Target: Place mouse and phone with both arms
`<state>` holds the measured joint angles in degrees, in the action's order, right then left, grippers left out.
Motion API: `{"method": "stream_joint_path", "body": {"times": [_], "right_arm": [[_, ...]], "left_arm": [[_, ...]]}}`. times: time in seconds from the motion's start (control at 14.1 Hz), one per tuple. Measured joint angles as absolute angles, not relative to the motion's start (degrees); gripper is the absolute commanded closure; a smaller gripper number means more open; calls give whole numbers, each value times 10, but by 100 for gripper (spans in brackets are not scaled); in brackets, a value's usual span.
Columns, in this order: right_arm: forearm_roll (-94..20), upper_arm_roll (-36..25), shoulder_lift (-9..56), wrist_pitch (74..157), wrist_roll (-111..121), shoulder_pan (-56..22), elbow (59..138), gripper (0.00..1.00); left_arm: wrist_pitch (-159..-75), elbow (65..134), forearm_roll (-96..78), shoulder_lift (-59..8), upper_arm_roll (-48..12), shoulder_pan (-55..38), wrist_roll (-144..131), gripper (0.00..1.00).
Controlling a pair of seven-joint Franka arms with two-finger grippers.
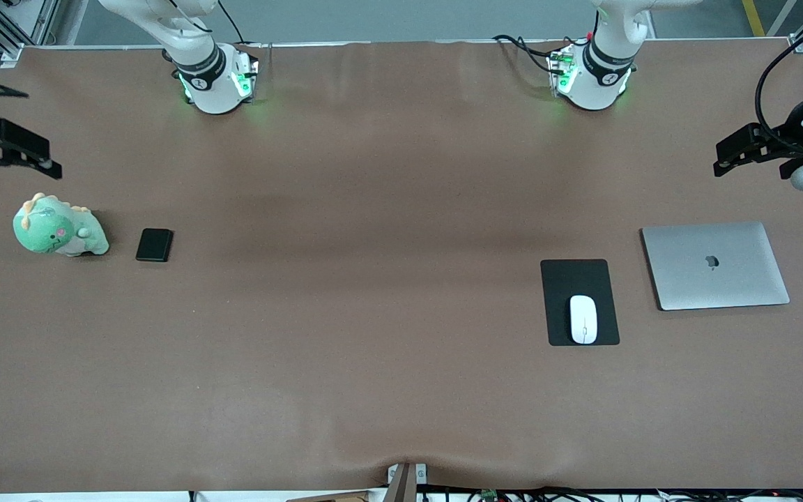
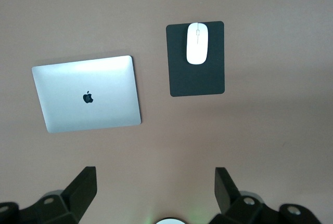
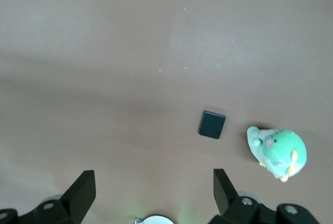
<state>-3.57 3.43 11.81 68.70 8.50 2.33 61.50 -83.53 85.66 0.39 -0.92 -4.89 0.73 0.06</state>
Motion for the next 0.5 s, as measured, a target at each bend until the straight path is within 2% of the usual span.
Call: {"method": "stream_joint_path", "body": {"times": [0.14, 0.35, 0.5], "right_arm": [[-35, 21, 87, 704, 85, 27, 666, 0], [-35, 15, 25, 773, 85, 35, 795, 0], [-29, 15, -6, 788, 85, 35, 862, 0]], "left_arm": [[-844, 856, 4, -9, -51, 7, 1, 0], [-845, 856, 4, -9, -54, 6, 1, 0], [-845, 856, 4, -9, -54, 6, 1, 0]]}}
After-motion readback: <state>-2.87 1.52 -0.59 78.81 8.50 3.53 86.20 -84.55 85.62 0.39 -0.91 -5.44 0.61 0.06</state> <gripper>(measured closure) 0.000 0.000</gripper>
